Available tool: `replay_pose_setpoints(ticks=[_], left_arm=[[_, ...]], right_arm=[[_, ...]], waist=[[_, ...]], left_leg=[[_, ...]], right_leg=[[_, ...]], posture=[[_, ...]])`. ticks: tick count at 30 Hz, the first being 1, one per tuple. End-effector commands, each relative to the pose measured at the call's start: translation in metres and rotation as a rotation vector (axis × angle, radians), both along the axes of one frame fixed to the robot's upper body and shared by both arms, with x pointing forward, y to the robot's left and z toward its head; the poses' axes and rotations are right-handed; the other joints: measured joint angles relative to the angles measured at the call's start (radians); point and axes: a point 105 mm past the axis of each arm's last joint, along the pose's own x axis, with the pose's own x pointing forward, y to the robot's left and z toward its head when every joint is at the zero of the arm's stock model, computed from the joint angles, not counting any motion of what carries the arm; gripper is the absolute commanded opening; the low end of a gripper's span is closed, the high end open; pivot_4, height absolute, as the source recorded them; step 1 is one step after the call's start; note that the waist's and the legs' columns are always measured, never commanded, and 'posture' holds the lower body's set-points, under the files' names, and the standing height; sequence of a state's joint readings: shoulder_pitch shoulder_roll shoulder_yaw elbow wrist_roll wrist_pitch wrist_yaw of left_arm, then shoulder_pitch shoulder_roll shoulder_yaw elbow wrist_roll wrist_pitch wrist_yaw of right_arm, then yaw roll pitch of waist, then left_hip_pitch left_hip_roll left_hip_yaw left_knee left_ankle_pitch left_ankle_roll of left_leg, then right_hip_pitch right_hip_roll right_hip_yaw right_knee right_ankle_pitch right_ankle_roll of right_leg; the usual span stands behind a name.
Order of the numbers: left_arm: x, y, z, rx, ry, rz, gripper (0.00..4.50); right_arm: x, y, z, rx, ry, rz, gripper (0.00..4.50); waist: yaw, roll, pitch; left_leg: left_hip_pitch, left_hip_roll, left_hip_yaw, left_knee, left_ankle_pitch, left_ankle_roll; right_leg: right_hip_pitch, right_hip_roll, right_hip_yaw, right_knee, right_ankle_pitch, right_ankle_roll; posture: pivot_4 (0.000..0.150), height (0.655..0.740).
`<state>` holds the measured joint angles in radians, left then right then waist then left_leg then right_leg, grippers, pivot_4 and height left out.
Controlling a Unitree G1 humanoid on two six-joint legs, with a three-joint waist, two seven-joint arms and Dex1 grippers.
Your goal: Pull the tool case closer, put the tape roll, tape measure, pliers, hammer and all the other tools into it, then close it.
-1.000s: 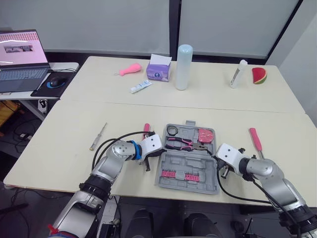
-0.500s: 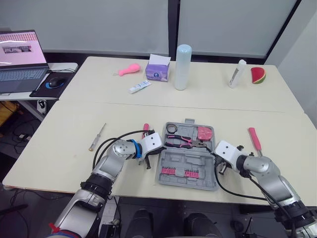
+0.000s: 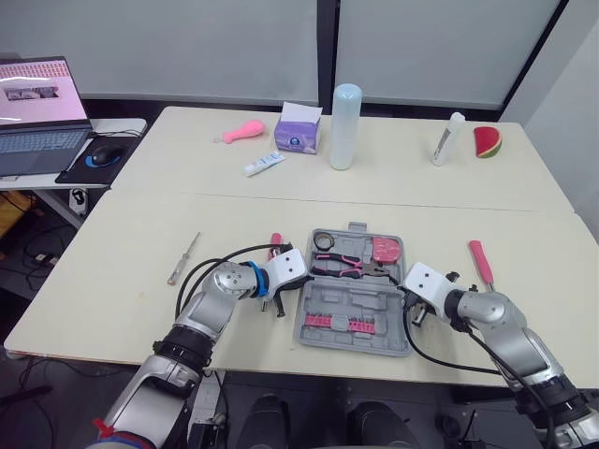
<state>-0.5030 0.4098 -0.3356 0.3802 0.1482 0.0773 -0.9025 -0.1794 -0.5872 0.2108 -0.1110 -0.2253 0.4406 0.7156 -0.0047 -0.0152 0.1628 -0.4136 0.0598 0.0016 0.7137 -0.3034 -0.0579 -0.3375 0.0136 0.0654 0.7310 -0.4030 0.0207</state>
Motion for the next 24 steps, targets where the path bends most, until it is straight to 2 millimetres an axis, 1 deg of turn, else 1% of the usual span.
replay_pose_setpoints(ticks=[1,6,9,16,19,20,22,24], left_arm=[[-0.004,-0.015,0.000,-0.015,-0.008,-0.043,0.04],[-0.004,-0.013,0.000,-0.014,-0.004,-0.037,0.04],[-0.003,-0.009,0.001,-0.012,-0.001,-0.024,0.04],[0.003,0.014,0.010,0.001,-0.017,0.036,0.04],[0.002,0.026,0.027,-0.056,-0.029,0.044,0.04],[0.001,0.033,0.033,-0.069,-0.030,0.048,0.04],[-0.001,0.051,0.047,-0.114,-0.042,0.065,0.04],[-0.003,0.073,0.064,-0.184,-0.053,0.116,0.04]], right_arm=[[0.003,0.024,0.016,0.049,-0.056,0.079,0.00],[0.002,0.023,0.015,0.048,-0.044,0.076,0.00],[0.003,0.018,0.017,0.037,-0.046,0.051,0.00],[-0.003,-0.007,0.025,-0.020,-0.066,-0.010,0.00],[-0.012,-0.022,0.035,-0.034,-0.094,-0.033,0.00],[-0.016,-0.026,0.041,-0.036,-0.109,-0.037,0.00],[-0.023,-0.031,0.054,-0.013,-0.148,-0.041,0.00],[-0.034,-0.038,0.067,0.029,-0.180,-0.067,0.00]], waist=[[0.000,0.000,0.000],[0.000,0.000,0.000],[0.000,0.000,0.000],[-0.001,0.000,0.000],[0.000,0.000,0.000],[0.000,0.000,0.000],[-0.001,0.000,0.000],[-0.002,0.000,0.000]], left_leg=[[0.000,0.000,0.000,0.000,0.000,0.000],[0.000,0.000,0.000,0.000,0.000,0.000],[0.000,0.000,0.000,0.000,0.000,0.000],[-0.002,0.000,0.000,0.000,0.000,0.000],[-0.003,0.001,0.000,0.000,0.000,0.000],[-0.003,0.001,0.000,-0.001,0.000,0.000],[-0.004,0.001,0.000,-0.001,0.000,0.000],[-0.004,0.002,0.000,-0.001,0.000,0.000]], right_leg=[[0.000,0.000,0.000,0.000,0.000,0.000],[0.000,0.000,0.000,0.000,0.000,0.000],[0.000,0.000,0.000,0.000,0.000,0.000],[-0.002,0.000,0.000,0.000,0.000,0.000],[-0.003,0.000,0.000,0.000,0.000,0.000],[-0.004,-0.001,0.000,0.000,0.000,0.000],[-0.005,-0.001,0.000,0.000,0.000,0.000],[-0.005,-0.001,0.000,0.000,0.000,0.000]], posture=[[0.150,0.7002],[0.150,0.7002],[0.150,0.7002],[0.150,0.7002],[0.150,0.7002],[0.150,0.7002],[0.150,0.7002],[0.150,0.7002]])
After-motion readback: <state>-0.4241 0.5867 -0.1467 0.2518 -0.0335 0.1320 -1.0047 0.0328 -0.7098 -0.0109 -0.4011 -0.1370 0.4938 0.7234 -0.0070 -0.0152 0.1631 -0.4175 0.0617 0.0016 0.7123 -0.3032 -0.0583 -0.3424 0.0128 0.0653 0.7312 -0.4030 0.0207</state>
